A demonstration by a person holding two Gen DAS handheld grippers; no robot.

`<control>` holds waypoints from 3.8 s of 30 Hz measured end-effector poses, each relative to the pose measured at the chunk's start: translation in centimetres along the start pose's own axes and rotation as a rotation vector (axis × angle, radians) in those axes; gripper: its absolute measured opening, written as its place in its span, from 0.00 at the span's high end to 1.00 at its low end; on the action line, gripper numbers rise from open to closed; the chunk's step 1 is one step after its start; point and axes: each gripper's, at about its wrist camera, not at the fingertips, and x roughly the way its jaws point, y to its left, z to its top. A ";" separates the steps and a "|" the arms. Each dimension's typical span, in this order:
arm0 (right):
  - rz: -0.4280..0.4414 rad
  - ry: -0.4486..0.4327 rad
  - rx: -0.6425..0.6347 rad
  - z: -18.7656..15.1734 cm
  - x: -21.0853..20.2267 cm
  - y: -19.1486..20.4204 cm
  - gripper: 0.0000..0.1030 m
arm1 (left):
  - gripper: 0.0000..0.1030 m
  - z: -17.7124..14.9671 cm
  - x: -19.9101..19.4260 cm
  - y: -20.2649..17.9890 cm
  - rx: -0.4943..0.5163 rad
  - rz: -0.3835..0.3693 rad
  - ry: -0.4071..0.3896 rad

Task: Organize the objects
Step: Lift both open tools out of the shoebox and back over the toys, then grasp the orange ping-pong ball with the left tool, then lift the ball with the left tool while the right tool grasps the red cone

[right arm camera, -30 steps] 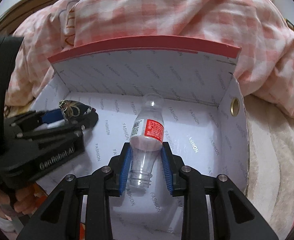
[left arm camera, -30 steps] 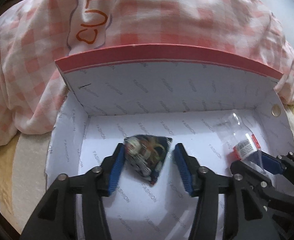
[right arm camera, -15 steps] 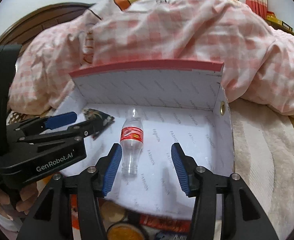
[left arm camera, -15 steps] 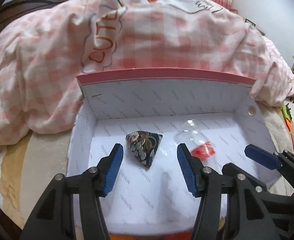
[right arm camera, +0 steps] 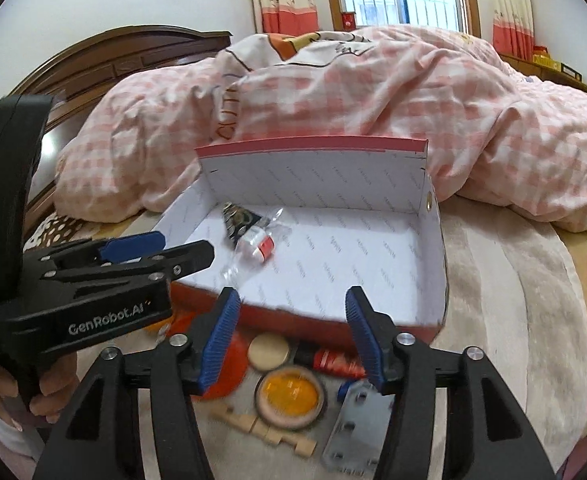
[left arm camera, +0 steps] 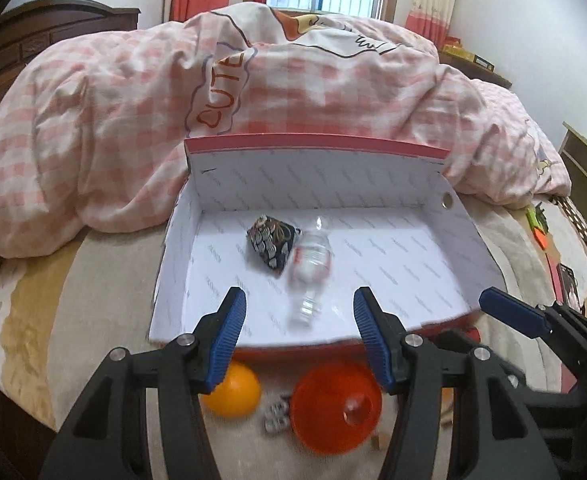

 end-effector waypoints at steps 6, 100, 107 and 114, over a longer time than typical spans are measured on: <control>0.024 0.003 -0.021 -1.9 -1.2 1.0 0.41 | 0.45 1.2 1.4 -1.5 -0.008 0.001 0.009; 0.127 0.095 -0.187 -4.5 4.0 6.3 0.22 | 0.62 -7.8 2.0 4.9 -0.068 0.089 -0.016; 0.119 0.105 -0.195 -4.4 4.9 6.8 0.27 | 0.63 -7.8 2.1 4.9 -0.069 0.089 -0.021; 0.154 0.106 -0.139 -4.6 4.6 6.1 0.44 | 0.63 -7.8 1.9 5.0 -0.067 0.081 -0.022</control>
